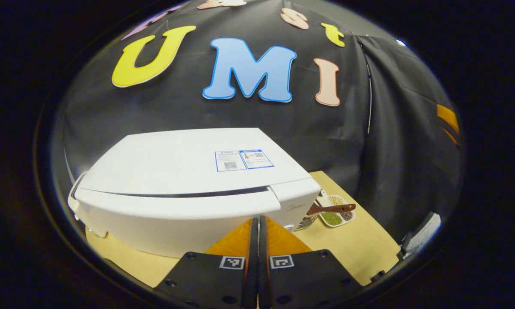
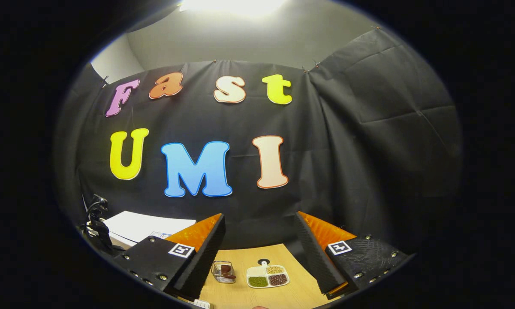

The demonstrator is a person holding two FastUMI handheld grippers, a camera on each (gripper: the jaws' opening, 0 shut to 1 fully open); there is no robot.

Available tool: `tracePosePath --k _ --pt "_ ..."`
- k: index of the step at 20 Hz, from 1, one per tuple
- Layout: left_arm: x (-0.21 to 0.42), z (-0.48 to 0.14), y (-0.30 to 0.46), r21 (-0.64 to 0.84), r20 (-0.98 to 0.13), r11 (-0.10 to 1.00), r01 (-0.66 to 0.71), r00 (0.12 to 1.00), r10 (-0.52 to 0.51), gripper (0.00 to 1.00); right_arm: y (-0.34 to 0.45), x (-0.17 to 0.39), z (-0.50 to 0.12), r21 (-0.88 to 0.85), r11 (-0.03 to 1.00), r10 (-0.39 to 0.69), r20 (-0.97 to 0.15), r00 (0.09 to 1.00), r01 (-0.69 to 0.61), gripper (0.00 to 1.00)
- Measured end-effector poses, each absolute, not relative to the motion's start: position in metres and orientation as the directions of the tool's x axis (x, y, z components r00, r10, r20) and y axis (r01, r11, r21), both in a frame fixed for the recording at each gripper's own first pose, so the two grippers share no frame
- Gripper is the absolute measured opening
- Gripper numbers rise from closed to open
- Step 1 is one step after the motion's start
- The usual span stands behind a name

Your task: Open the microwave oven with the left hand, put the food in, and close the microwave oven.

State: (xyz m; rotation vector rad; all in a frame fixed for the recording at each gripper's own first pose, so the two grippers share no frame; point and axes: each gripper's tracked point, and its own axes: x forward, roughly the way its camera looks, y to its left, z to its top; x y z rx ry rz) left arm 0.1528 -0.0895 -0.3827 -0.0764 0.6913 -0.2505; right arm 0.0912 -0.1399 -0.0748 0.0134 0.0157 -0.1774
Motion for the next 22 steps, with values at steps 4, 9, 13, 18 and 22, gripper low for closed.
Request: tracePosePath --k 4,9,13,18,22 --pt "0.153 -0.384 -0.088 -0.155 -0.615 0.969 0.191 0.749 -0.246 0.07 -0.142 0.094 -0.079 0.03 0.983 -0.183 -0.027 0.983 0.183 0.97" --pt "0.16 -0.389 -0.085 -0.159 -0.639 0.977 0.146 0.739 -0.214 0.07 -0.134 0.095 -0.076 0.02 0.987 -0.16 -0.025 0.987 0.161 0.97" --pt "0.162 -0.391 -0.085 -0.16 -0.63 0.975 0.153 0.745 -0.22 0.07 -0.134 0.094 -0.075 0.009 0.988 -0.152 -0.023 0.988 0.152 0.97" --pt "0.16 -0.352 -0.07 -0.105 -0.574 0.983 0.149 0.798 -0.182 0.08 -0.116 0.098 -0.07 0.008 0.993 -0.117 -0.023 0.993 0.118 0.97" --pt "0.152 -0.251 -0.023 -0.05 -0.424 0.993 0.105 0.898 -0.116 0.07 -0.082 0.102 -0.053 0.005 0.998 -0.065 0.0 0.998 0.065 0.97"
